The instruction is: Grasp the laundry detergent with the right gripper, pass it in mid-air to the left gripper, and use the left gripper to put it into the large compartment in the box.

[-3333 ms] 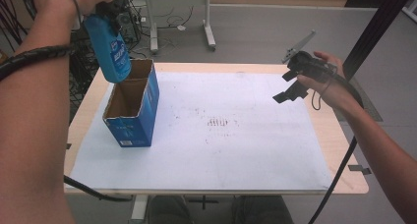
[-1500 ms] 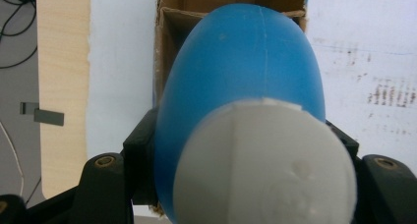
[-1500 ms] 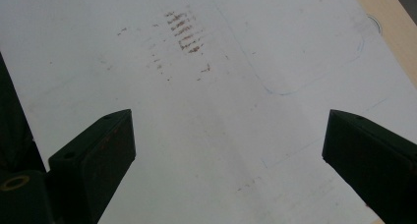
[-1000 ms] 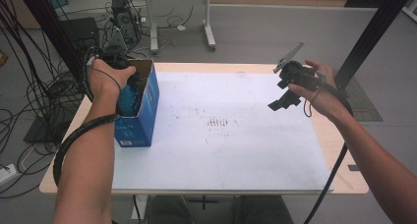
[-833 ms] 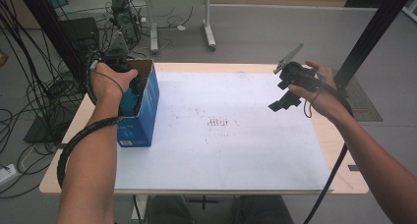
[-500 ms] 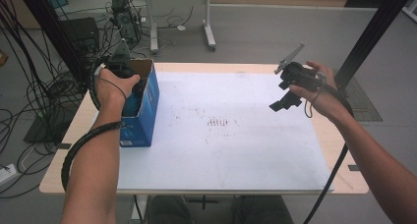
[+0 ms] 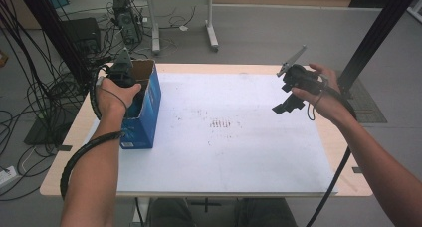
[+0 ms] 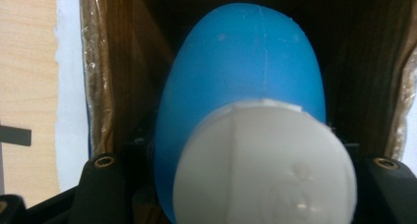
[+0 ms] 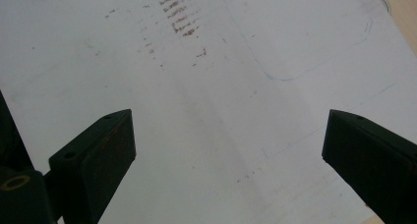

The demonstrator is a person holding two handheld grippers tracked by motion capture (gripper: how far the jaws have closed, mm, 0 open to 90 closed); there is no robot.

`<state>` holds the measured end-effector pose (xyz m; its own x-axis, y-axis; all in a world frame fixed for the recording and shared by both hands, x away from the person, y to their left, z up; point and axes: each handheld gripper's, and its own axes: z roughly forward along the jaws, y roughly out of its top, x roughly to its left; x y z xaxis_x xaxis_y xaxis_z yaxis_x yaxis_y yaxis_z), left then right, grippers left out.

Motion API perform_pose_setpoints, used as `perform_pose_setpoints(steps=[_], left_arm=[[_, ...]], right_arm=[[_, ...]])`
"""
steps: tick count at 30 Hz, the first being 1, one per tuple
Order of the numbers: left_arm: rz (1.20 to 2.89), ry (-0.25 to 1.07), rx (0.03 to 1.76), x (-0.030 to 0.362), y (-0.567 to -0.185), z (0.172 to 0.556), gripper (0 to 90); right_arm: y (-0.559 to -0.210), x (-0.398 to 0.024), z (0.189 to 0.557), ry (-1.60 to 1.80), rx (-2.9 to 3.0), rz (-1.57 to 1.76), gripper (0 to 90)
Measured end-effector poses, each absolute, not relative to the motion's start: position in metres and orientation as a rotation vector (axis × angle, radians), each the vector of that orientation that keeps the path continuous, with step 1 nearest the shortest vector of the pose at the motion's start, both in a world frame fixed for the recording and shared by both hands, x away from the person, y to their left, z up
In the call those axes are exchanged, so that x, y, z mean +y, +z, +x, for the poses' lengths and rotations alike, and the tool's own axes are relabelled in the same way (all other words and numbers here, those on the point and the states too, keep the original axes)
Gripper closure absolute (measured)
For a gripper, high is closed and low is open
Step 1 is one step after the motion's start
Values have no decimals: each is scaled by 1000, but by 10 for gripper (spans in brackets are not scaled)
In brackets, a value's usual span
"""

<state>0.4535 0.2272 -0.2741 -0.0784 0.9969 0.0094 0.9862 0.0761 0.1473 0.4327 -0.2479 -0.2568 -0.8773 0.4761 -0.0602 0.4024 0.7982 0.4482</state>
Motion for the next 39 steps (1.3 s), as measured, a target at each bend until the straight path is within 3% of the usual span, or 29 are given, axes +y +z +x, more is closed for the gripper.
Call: perform_pose_setpoints(steps=[39], left_arm=[[2050,177,2234,232,-276,452,361]], right_arm=[[-250,-244,430,616,2803,688,60]])
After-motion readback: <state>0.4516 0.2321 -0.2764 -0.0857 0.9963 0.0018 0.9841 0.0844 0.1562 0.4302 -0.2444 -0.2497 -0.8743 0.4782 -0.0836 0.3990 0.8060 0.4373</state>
